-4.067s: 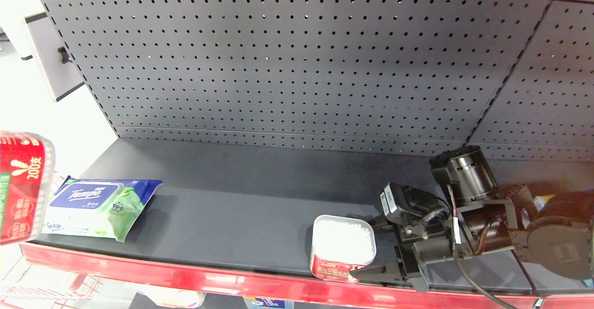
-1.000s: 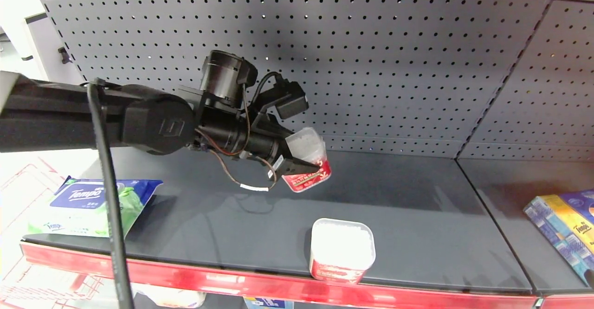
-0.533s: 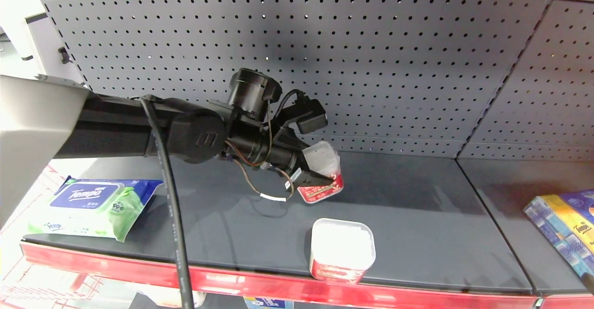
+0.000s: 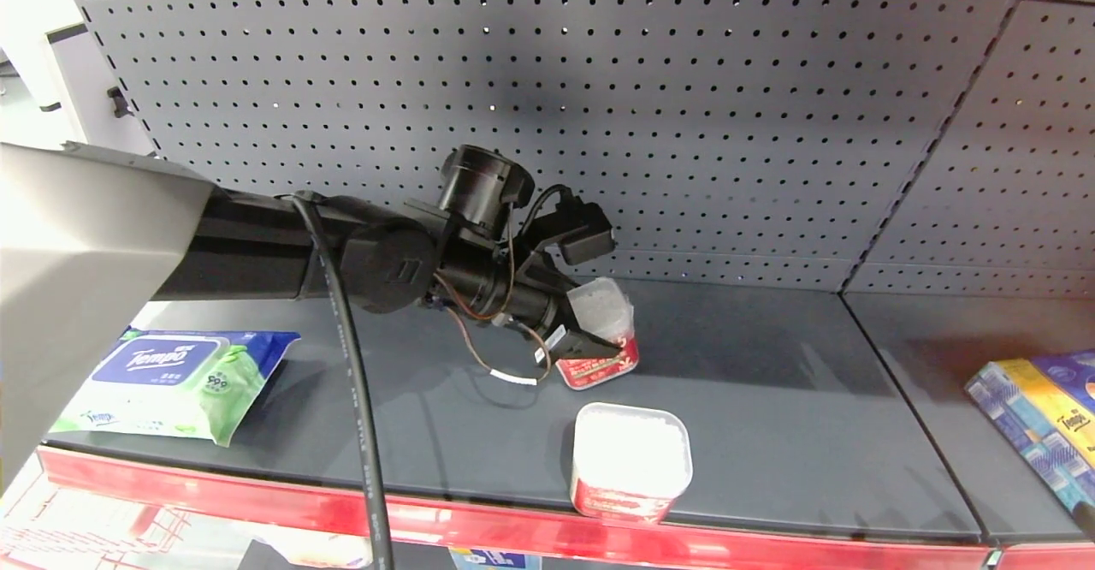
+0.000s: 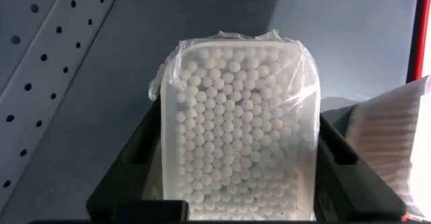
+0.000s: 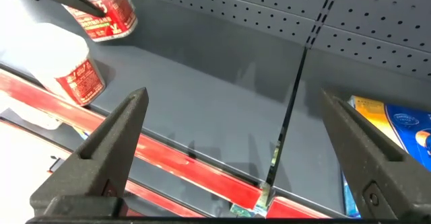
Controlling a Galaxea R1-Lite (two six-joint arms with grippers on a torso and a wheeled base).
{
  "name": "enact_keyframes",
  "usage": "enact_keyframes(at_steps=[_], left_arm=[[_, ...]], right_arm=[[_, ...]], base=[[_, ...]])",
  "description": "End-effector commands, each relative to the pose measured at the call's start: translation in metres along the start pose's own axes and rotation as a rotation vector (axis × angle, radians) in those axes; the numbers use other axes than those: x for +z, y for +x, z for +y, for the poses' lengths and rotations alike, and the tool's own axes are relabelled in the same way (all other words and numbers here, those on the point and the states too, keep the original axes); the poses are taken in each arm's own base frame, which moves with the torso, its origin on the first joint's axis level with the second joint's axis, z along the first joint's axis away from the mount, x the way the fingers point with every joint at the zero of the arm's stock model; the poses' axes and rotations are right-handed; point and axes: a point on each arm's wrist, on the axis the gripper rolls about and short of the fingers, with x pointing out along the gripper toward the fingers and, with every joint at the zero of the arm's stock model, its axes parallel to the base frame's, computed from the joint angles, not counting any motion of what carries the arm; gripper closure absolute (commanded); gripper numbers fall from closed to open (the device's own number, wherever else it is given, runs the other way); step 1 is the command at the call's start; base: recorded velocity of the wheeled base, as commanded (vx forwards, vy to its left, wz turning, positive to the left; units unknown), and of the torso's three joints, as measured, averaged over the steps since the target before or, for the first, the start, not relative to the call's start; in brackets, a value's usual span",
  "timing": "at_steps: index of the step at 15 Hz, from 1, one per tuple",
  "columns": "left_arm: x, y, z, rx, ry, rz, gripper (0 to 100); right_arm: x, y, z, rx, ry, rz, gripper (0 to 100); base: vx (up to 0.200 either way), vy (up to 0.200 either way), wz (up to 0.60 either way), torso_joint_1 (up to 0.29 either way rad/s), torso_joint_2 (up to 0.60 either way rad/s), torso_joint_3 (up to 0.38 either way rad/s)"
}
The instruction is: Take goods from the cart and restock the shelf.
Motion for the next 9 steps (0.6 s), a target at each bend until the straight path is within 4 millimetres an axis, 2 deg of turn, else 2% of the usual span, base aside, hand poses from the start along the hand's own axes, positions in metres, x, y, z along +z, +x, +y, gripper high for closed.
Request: enact_keyframes(at_steps=[1, 2, 6, 9], left_arm=[[0.001, 0.000, -0.001, -0.001, 0.002, -0.001, 100], [0.001, 0.000, -0.001, -0.001, 0.004, -0.001, 0], [0.001, -0.002, -0.001, 0.002, 0.004, -0.002, 0], [-0.003, -0.016, -0.005, 0.009, -0.011, 0.010, 0]], right_arm=[[0.000, 0.000, 0.000, 0.001, 0.000, 0.000, 0], [0.000, 0.000, 0.000, -0.001, 0.000, -0.001, 0], [0.001, -0.001, 0.000, -0.002, -0.001, -0.007, 0], [0.004, -0.001, 0.000, -0.003, -0.003, -0.016, 0]], base=[[0.000, 0.000, 0.00, 0.000, 0.00, 0.000], [0.000, 0.000, 0.00, 0.000, 0.00, 0.000], [0.000, 0.000, 0.00, 0.000, 0.00, 0.000], [0.000, 0.000, 0.00, 0.000, 0.00, 0.000]])
